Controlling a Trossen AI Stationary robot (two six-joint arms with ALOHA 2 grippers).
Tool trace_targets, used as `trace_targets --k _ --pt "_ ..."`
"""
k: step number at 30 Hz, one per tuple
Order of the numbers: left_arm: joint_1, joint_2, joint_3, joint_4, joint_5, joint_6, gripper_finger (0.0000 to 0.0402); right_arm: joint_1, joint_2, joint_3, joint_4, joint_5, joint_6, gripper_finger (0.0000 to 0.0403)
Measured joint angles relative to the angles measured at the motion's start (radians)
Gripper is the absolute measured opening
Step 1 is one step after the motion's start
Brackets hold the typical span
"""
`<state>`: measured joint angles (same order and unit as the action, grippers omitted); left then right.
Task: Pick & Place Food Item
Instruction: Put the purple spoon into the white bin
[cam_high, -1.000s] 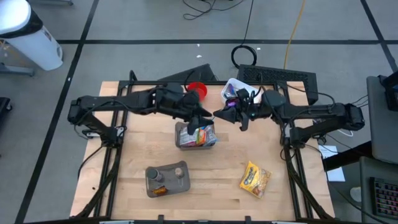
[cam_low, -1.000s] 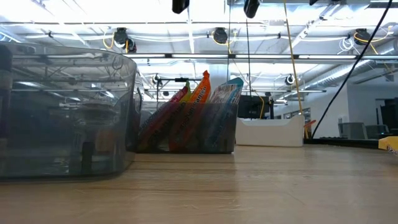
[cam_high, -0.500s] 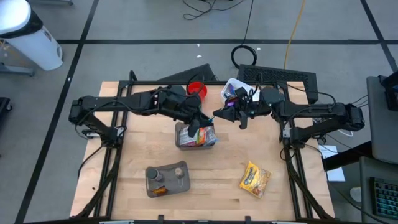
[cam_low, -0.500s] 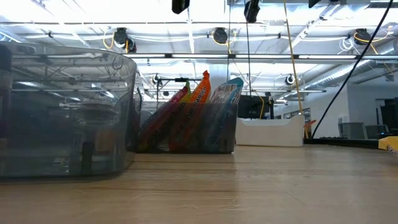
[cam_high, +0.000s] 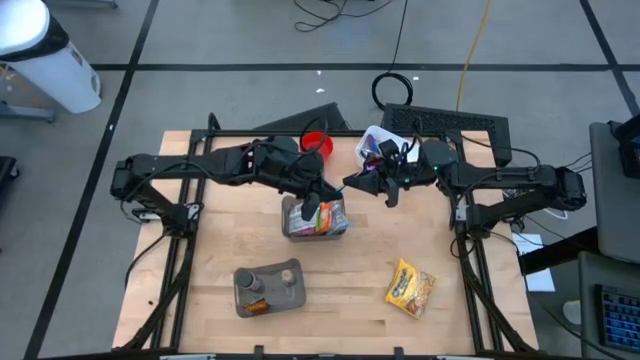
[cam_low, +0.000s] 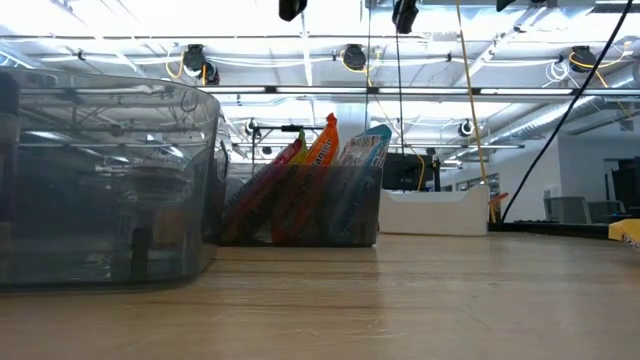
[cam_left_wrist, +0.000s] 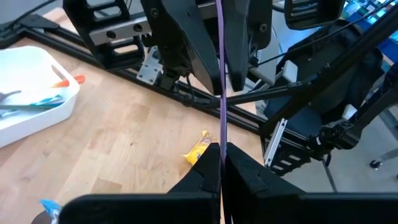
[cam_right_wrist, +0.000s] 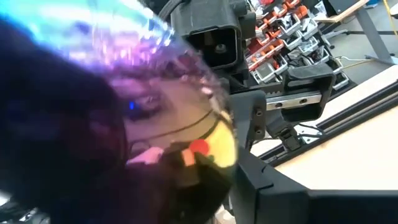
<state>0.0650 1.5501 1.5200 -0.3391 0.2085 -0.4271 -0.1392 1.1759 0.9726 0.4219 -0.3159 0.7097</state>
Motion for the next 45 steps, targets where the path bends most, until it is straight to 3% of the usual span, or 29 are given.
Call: trace_targets --k 14,20,25,34,45 --pt "0.005 0.0 0.0 0.135 -0.016 0.013 0.0005 0.002 0.0 0.0 0.089 -0.011 -0.028 0.012" --pt "0.004 0.0 0.0 0.193 -0.078 0.004 0.0005 0.001 0.0 0.0 0.172 0.012 -0.065 0.0163" --pt "-0.011 0.0 0.0 0.192 -0.167 0.0 0.0005 0.001 -0.007 -0.001 0.179 0.101 -0.126 0.0177" --pt "-0.021 0.0 0.0 0.244 -0.196 -0.001 0.0005 0.001 -0.008 -0.001 0.183 0.161 -0.154 0.0139" --pt "-0.021 0.019 0.0 0.268 -0.205 -0.009 0.0005 0.002 -0.008 -0.001 0.192 0.188 -0.203 0.0008"
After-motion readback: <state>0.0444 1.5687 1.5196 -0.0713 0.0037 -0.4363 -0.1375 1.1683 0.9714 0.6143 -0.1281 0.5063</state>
